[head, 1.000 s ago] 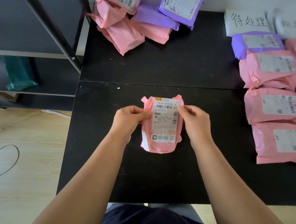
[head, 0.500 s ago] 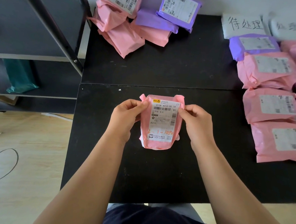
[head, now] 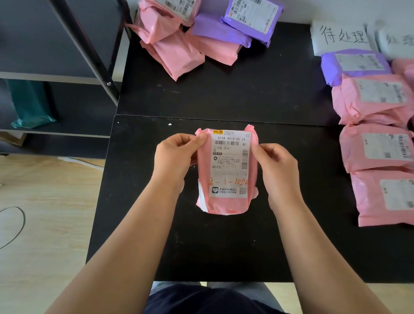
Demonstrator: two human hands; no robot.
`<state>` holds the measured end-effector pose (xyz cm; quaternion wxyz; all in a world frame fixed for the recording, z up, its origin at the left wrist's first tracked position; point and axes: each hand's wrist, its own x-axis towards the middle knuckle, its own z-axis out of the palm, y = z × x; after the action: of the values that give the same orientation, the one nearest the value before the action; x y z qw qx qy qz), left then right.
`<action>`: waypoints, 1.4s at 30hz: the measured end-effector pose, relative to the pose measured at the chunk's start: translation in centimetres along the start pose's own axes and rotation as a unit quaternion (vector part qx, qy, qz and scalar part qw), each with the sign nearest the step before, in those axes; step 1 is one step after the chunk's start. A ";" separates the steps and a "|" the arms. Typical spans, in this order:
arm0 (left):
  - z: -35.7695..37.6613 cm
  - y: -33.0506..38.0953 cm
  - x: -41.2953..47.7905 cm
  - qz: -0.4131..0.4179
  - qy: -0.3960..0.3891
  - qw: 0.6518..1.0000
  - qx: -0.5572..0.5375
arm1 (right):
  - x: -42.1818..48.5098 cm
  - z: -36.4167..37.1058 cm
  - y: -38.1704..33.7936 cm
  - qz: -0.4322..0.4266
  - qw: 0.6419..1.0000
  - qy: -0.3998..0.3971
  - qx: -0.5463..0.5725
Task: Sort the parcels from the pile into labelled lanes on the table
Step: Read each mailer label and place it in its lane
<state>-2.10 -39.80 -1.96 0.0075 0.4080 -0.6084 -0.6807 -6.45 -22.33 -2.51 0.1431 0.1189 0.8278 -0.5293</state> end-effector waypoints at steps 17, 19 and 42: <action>0.8 -2.5 0.4 -0.074 -0.040 0.995 0.048 | 0.3 -0.2 0.9 0.040 0.997 0.005 -0.065; 0.8 -3.0 0.2 -0.081 -0.057 0.994 0.038 | 0.4 -0.2 1.0 0.047 0.996 0.020 -0.070; -0.4 -2.9 0.4 -0.118 0.021 0.992 -0.038 | -0.9 0.1 -0.2 0.102 0.994 -0.027 -0.021</action>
<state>-0.76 -39.57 -4.63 -0.0446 0.4906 -0.5297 -0.6905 -5.62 -22.58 -2.07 0.2213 0.1857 0.8177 -0.4978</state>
